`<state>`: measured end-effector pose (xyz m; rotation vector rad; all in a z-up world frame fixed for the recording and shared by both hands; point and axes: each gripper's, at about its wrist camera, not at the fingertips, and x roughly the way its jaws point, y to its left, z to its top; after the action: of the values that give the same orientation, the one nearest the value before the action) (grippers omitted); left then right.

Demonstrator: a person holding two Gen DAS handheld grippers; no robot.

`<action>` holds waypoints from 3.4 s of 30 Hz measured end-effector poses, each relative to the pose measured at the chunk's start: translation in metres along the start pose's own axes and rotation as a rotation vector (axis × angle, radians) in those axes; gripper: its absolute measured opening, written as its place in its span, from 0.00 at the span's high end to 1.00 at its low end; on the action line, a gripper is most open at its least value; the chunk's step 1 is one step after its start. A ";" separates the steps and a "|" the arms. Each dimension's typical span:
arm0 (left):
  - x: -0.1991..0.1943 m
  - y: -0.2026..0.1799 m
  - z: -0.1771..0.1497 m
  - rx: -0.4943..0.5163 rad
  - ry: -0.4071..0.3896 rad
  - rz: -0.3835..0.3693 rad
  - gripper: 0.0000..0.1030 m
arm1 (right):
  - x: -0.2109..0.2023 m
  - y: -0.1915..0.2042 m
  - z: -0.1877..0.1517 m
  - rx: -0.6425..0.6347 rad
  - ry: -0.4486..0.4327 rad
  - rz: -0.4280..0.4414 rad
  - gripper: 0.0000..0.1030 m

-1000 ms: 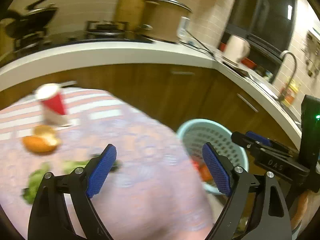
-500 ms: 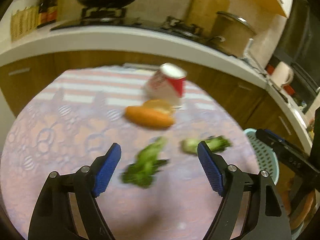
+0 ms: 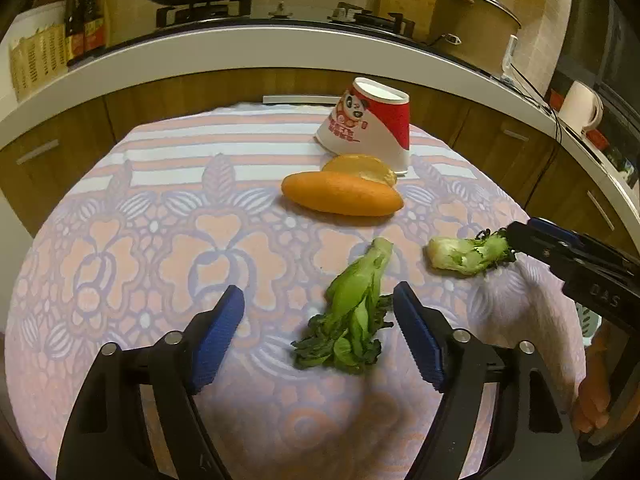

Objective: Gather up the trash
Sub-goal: 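Close the left tool on one bok choy while the right tool grasps another bok choy, then carry both bok choy pieces over the blue basket and release them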

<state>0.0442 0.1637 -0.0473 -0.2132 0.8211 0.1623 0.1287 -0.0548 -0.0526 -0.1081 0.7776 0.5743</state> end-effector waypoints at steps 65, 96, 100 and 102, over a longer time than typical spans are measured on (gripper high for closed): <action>-0.008 -0.008 -0.005 0.025 -0.040 -0.067 0.83 | 0.022 0.034 -0.003 -0.037 0.024 -0.062 0.47; -0.030 -0.182 0.033 0.252 -0.119 -0.265 0.84 | -0.102 -0.115 -0.012 0.149 -0.157 -0.238 0.47; -0.021 -0.219 0.036 0.291 -0.106 -0.298 0.84 | -0.117 -0.150 -0.024 0.189 -0.156 -0.289 0.47; -0.014 -0.235 0.037 0.304 -0.093 -0.320 0.84 | -0.120 -0.164 -0.028 0.207 -0.153 -0.307 0.47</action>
<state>0.1139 -0.0554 0.0169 -0.0482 0.6991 -0.2511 0.1292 -0.2553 -0.0086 0.0083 0.6516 0.2064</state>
